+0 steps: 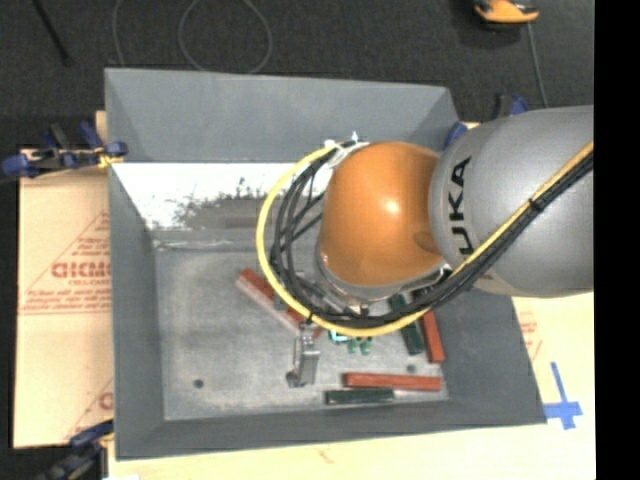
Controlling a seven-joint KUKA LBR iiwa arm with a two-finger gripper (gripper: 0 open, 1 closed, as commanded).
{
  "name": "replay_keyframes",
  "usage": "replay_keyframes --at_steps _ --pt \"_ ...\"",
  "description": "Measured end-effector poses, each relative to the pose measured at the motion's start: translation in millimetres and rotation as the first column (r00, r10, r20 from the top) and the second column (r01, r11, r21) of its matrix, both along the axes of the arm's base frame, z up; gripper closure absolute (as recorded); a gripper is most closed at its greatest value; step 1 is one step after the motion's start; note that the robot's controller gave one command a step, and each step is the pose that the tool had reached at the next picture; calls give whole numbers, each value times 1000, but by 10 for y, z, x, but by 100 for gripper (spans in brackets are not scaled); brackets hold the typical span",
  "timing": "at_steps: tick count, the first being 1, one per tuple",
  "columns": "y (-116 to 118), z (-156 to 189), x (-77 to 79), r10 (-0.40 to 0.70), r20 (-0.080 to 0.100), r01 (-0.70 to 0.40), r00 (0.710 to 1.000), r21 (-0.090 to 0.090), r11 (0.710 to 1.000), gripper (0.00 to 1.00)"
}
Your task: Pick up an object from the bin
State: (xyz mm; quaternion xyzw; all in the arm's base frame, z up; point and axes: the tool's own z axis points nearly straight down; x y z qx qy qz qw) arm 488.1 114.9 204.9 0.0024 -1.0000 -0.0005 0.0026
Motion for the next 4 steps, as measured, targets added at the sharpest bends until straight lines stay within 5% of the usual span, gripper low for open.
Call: replay_keyframes --at_steps 1,2,3,4 --pt "-616 -1152 695 51 5 -51 999 -3 999 0" --pt "-747 -1344 1153 -133 10 133 991 1 991 0" --pt "-742 -1337 1153 -134 10 134 991 2 991 100" --pt "-793 -252 695 -157 14 157 987 2 988 100"
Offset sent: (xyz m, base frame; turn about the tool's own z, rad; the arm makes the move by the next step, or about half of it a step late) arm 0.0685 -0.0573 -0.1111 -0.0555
